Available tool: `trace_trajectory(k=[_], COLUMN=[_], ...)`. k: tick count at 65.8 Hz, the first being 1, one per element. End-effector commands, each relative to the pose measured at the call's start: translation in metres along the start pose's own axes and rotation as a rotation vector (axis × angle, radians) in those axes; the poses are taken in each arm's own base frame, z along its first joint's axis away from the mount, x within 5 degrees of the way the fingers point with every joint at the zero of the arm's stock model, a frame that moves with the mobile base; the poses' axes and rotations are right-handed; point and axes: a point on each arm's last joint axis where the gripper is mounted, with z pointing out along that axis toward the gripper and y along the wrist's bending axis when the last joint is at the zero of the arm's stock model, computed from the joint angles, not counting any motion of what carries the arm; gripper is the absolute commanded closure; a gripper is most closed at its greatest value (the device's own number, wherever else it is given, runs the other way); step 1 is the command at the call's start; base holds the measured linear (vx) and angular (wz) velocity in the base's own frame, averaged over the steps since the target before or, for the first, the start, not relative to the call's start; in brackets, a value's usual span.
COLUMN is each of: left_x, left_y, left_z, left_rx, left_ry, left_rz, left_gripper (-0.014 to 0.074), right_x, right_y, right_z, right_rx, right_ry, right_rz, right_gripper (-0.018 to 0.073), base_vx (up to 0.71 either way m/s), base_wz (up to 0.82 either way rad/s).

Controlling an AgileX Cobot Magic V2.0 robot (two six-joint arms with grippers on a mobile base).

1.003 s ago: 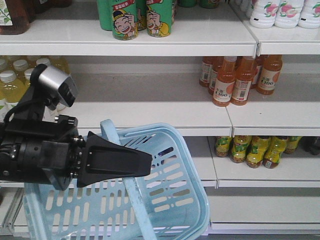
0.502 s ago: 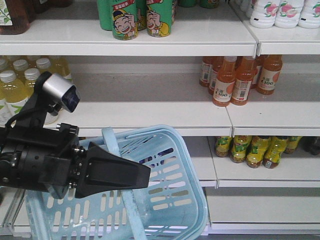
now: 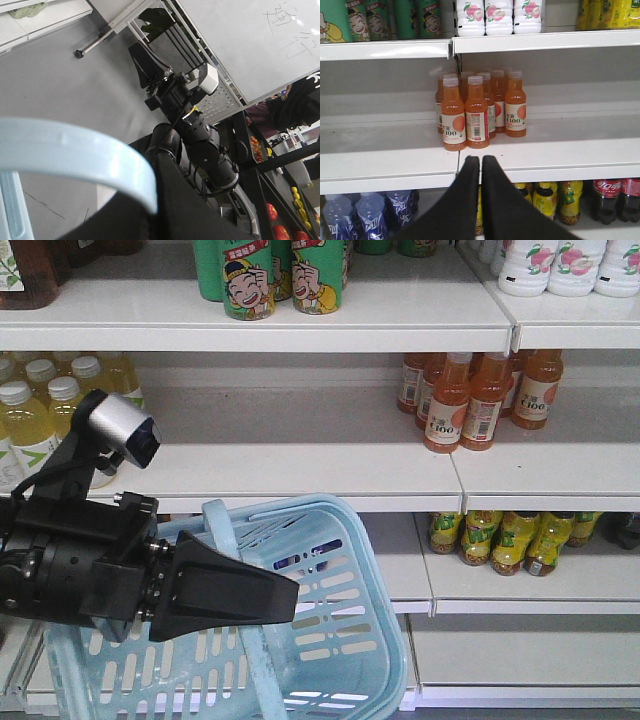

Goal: Place coke in basket with both arms
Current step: 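Lift the light-blue basket off the shelf with the left gripper, then turn the base away from the shelf holding the basket in the left gripper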

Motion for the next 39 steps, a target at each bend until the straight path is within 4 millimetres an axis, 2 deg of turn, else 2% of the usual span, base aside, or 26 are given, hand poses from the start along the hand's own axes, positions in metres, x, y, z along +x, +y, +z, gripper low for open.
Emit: trace_trajectory(k=[1,21,39], left_x=[-0.0045,-0.0045,-0.0045], left_y=[-0.0215,-0.0215,-0.0215], left_z=[-0.0039,-0.0039,-0.0039], left_rx=[0.108,0.108,0.108], left_ry=[-0.036,-0.036,-0.036], left_rz=[0.027,0.027,0.027], left_gripper=[0.0603,0.0603,0.0602], right_x=[-0.0047,-0.0047,-0.0047], right_y=[0.0002,0.0002,0.0002], right_z=[-0.0010,-0.0010,-0.0010], right_rx=[0.000,0.000,0.000], right_ry=[-0.078,-0.078,-0.078], right_rz=[-0.017,-0.017,-0.017], right_gripper=[0.0561,0.0561,0.0561], base_vx=[0.00,-0.02,-0.04], base_wz=[-0.01,-0.09,-0.32])
